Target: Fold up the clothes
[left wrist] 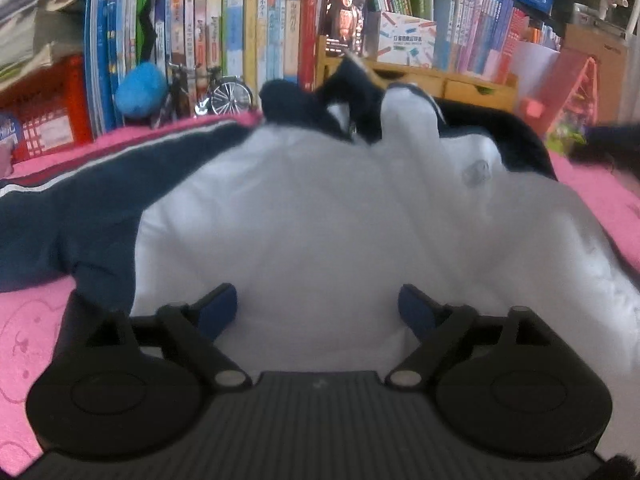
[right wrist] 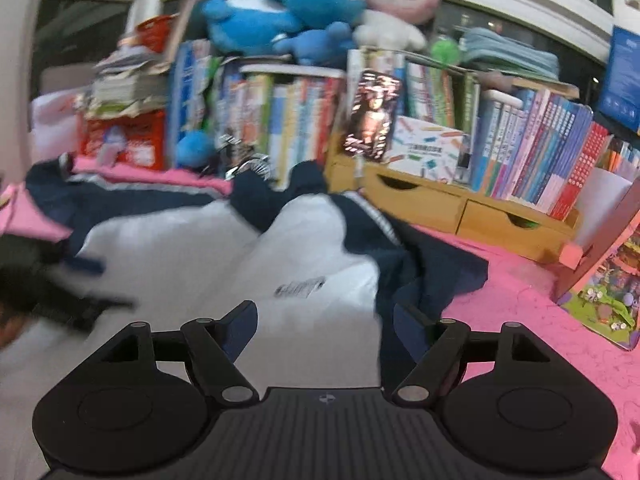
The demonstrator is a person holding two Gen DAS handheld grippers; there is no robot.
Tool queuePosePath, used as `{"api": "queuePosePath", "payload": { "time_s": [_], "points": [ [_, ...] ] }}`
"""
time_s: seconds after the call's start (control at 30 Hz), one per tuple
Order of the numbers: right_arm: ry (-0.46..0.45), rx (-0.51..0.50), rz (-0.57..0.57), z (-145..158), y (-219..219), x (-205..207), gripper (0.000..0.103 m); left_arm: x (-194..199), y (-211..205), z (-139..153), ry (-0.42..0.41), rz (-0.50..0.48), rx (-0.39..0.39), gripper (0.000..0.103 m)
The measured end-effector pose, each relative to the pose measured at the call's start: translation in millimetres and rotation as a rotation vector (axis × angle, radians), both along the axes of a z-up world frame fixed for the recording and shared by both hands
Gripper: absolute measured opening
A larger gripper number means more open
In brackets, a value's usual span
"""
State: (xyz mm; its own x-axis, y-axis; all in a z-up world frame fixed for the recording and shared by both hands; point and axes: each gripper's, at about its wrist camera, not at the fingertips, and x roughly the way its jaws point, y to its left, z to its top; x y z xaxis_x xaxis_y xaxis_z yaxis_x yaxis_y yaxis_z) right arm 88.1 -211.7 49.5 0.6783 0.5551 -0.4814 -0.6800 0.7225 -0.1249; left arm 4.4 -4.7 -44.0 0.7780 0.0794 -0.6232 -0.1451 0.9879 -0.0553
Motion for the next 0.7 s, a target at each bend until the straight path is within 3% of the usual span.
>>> {"api": "queuePosePath", "payload": {
  "time_s": [0.17,0.33,0.4,0.47,0.53,0.57,0.6,0.63,0.7],
  "points": [
    [-0.048,-0.005,-0.023,2.7,65.9,57.3,0.082,0.9,-5.5,-0.9,0.017,-0.001,0.034,0.092],
    [-0.073,-0.11,-0.259,-4.0,100.2,141.2,0.082,4.0,-7.0,-0.8,0.02,-0.001,0.034,0.094],
    [-0.079,-0.225,-0.314,-18.7,106.5,171.5,0.082,4.7,-6.9,-1.2,0.022,-0.002,0.034,0.095],
    [-0.094,-0.362,-0.356,-43.2,109.4,194.3,0.072,4.9,-6.6,-1.1,0.024,-0.003,0.034,0.096],
    [-0.046,-0.384,-0.389,-57.9,98.3,210.2,0.024,5.3,-6.4,-1.3,0.025,-0.004,0.034,0.097],
    [-0.011,-0.362,-0.405,-61.5,89.6,216.6,0.02,5.4,-6.2,-1.5,0.025,-0.004,0.034,0.097],
    [0.003,-0.31,-0.429,-59.0,77.9,217.4,0.011,5.5,-6.0,-1.7,0.026,-0.005,0.035,0.097],
    [-0.019,-0.251,-0.472,-51.8,64.8,214.7,0.006,5.6,-5.7,-1.8,0.026,-0.005,0.035,0.097],
    [-0.113,-0.141,-0.542,-30.5,34.8,198.2,0.006,5.6,-5.1,-1.6,0.026,-0.006,0.034,0.097]
  ]
}}
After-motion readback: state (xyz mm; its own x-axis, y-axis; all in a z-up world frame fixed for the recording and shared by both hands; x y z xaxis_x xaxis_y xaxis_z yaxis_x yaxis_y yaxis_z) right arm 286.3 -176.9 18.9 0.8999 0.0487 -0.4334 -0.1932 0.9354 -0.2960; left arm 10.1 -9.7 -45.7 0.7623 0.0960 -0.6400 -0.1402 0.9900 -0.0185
